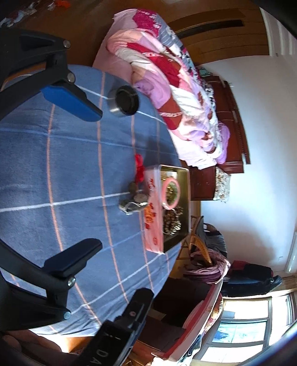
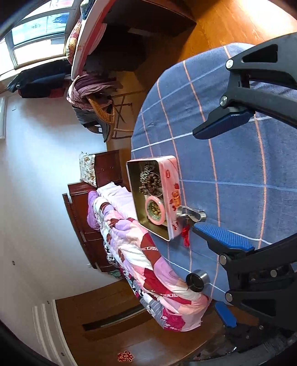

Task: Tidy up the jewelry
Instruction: 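Withdraw both tools from the tin back over the tablecloth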

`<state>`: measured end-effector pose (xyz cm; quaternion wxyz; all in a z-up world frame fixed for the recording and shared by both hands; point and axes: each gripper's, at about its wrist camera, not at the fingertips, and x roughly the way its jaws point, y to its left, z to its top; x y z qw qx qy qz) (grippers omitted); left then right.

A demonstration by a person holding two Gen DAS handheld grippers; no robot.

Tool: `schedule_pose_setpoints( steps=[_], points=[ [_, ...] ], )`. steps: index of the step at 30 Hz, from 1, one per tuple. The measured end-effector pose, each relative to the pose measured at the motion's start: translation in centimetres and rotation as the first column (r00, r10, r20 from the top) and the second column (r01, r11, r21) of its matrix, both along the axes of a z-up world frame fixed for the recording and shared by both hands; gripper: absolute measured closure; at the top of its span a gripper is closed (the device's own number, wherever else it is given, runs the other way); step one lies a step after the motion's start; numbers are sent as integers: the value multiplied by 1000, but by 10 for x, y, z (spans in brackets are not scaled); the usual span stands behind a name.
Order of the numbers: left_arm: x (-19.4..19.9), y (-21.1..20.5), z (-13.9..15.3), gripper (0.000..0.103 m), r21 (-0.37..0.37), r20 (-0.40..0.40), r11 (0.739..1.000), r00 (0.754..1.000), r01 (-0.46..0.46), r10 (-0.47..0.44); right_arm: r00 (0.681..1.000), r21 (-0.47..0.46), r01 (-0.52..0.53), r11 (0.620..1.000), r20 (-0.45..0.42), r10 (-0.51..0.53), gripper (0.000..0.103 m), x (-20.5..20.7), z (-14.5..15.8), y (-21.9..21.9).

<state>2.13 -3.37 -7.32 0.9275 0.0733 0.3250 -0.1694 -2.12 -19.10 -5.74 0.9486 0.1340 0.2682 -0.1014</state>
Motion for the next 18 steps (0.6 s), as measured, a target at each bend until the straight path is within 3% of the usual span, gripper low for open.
schedule_pose_setpoints(
  steps=[12, 18],
  points=[
    [13, 17, -12, 0, -13, -53, 999, 998, -36, 35, 993, 26, -88, 996, -76, 90, 28, 20, -24, 10],
    [43, 27, -14, 8, -46, -103, 995, 991, -86, 81, 979, 54, -172, 984, -101, 177, 28, 65, -27, 13]
  ],
)
